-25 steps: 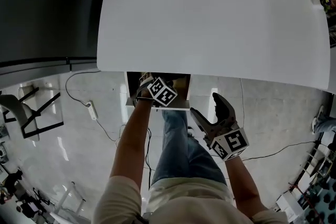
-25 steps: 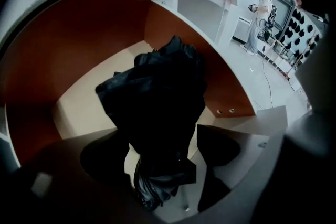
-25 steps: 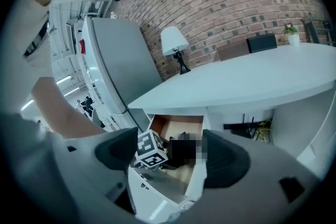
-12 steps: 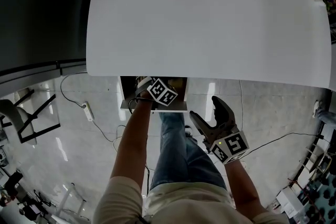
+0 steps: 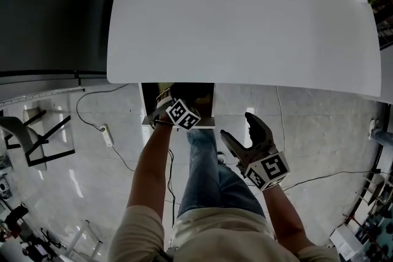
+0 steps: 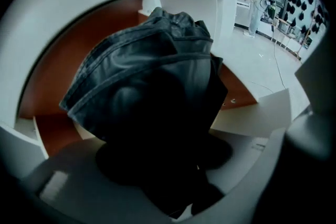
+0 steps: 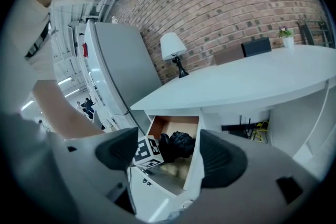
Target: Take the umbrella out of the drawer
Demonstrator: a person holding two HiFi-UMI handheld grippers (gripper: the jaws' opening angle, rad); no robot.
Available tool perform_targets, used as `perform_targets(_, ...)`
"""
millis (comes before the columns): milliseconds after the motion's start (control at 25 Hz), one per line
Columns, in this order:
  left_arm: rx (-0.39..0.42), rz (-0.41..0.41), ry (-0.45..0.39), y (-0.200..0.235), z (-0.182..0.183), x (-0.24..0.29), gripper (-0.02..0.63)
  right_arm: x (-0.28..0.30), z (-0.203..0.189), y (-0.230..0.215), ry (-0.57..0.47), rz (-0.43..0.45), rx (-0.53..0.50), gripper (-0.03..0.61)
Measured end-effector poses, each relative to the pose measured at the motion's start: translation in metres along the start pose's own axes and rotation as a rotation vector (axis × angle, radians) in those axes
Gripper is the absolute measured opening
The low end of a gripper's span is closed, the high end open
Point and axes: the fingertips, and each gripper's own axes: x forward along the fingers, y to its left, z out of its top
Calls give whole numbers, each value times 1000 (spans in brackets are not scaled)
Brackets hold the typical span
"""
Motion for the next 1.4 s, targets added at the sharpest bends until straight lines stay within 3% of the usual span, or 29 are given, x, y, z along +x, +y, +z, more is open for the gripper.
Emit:
perform_targets(200, -10, 68, -68, 2, 15, -48, 267, -29, 9, 14, -31, 26, -43, 367)
perform_targets(600, -141, 164, -206, -22, 43, -157, 267, -107, 24, 52, -85, 79, -138, 365)
perform_targets(1400, -367, 254, -502, -152, 46, -360, 267, -237, 10, 110, -159, 73, -366, 46)
